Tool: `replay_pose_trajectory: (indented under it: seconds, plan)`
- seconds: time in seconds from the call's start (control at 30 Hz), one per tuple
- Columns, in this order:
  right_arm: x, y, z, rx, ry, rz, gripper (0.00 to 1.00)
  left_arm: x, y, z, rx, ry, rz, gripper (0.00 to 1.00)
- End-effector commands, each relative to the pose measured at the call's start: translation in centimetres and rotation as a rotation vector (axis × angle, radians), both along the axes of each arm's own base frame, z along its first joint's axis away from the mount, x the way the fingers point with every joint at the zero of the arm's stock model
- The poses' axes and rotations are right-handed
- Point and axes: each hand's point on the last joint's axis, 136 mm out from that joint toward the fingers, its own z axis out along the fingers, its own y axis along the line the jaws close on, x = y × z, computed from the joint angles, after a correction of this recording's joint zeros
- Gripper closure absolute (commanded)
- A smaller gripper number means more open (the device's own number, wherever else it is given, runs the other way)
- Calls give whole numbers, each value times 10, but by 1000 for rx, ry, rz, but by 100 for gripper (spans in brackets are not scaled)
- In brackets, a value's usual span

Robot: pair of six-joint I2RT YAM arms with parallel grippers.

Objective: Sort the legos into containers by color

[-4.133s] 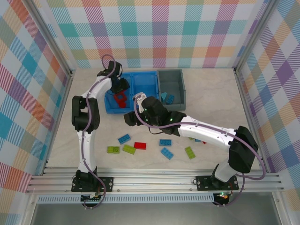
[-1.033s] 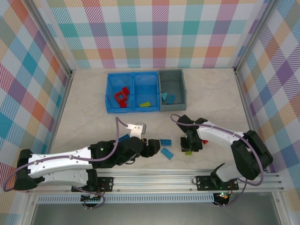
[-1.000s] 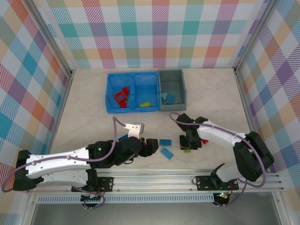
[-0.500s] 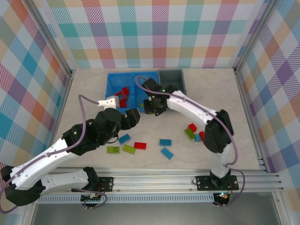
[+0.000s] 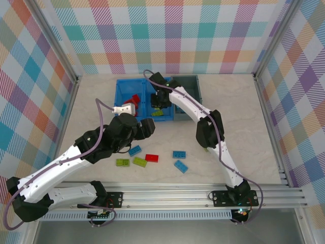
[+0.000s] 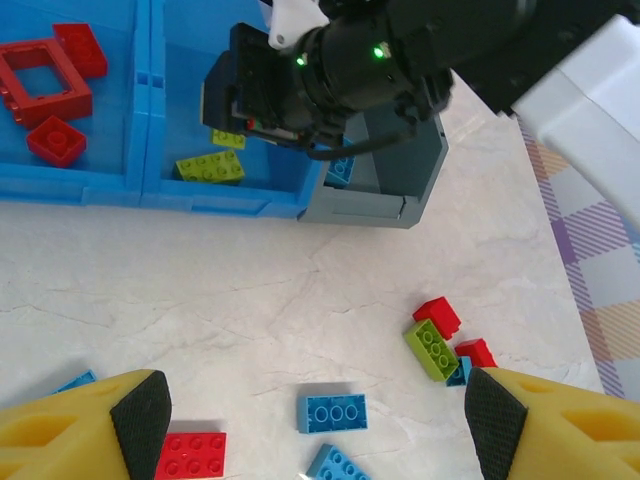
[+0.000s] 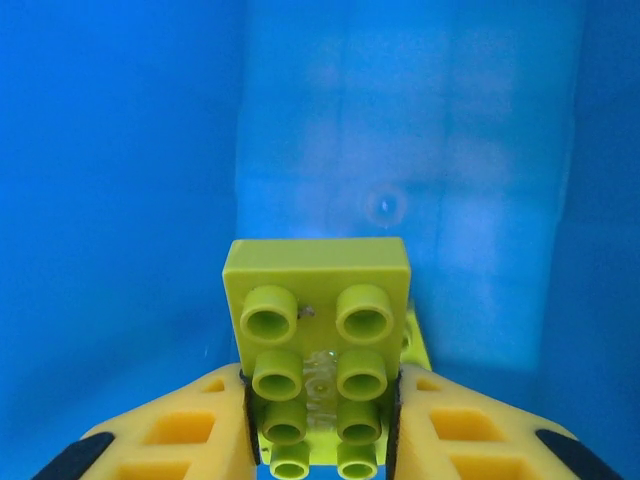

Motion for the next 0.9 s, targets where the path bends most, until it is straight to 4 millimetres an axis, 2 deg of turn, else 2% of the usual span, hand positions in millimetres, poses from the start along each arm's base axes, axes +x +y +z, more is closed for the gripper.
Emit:
replay_pose_trajectory:
  seconds: [0.0,0.17,0.27,0.47,0.67,0.73,0.83,0.87]
  plan:
    - [-4,7,-5,24,53,27,67,3,-1,9,-14,-22,-7,21]
    - [-3,9,-7,45,68,38,59,1,0,7,-26,-20,-4,21]
    - [-3,12,8,68,45,52,51,1,2,6,-17,-18,-2,21]
    - [-10,19,63,115,-46,79,48,0,7,2,9,-2,14,21]
    - [-29,6,131,89,-184,67,51,-5,23,-6,59,58,51,21]
    - [-42,-3,153,91,-238,67,51,-8,25,-19,70,121,47,21]
    - [-71,-25,169,121,-282,60,51,-15,16,-45,97,212,1,21]
    - [-82,-34,167,125,-282,55,51,-18,11,-55,104,239,-22,21]
